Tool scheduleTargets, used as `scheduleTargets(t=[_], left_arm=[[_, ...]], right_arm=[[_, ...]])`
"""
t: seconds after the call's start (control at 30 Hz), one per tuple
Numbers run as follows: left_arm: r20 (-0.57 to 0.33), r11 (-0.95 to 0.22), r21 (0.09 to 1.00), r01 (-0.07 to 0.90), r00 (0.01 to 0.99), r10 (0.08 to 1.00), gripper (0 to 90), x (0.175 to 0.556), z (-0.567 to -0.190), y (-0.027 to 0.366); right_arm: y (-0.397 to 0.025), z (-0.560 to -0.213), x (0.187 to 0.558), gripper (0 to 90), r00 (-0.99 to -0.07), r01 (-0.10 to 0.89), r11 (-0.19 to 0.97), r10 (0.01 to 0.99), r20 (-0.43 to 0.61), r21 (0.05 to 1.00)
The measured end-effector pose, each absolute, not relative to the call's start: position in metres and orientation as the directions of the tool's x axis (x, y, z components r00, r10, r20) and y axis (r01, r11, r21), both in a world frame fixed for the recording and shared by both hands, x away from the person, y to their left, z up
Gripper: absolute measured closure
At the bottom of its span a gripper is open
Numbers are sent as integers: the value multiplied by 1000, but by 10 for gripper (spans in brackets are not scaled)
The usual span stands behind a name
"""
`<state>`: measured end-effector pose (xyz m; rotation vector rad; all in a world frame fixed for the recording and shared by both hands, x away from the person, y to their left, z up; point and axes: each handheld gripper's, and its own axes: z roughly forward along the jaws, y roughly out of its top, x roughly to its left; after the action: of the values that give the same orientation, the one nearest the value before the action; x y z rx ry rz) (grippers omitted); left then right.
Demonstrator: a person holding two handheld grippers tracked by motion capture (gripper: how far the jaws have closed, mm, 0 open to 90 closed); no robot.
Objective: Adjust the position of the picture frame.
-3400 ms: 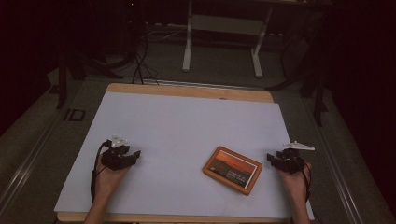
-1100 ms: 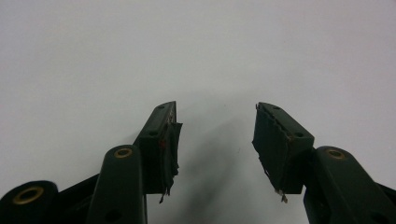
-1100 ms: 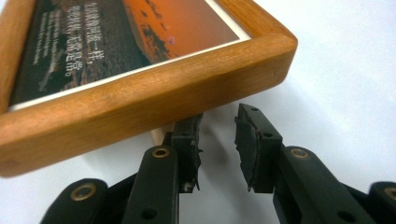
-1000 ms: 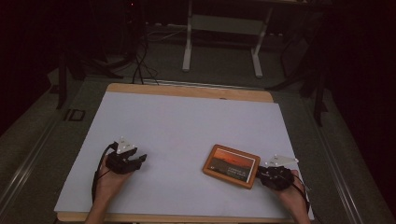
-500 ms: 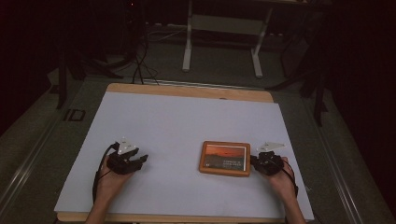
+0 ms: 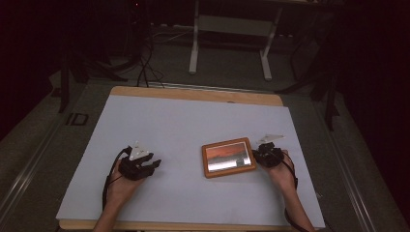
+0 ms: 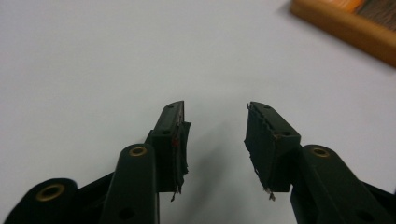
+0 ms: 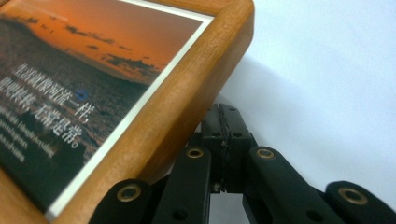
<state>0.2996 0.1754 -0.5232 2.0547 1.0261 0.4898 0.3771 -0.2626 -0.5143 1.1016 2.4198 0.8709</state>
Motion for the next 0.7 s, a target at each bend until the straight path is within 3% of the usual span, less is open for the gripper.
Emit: scheduleTargets(t=[0.5,0.7], left_arm=[[3,-422,780,462,672,741,752,337,-520,127],[6,-438,780,447,695,719,869,349,-517,114]], right_arm=[[-217,-512,392,898,-698,504,577,710,-89,643],[-233,-497,374,799,-662,505,527,745,-85,684]])
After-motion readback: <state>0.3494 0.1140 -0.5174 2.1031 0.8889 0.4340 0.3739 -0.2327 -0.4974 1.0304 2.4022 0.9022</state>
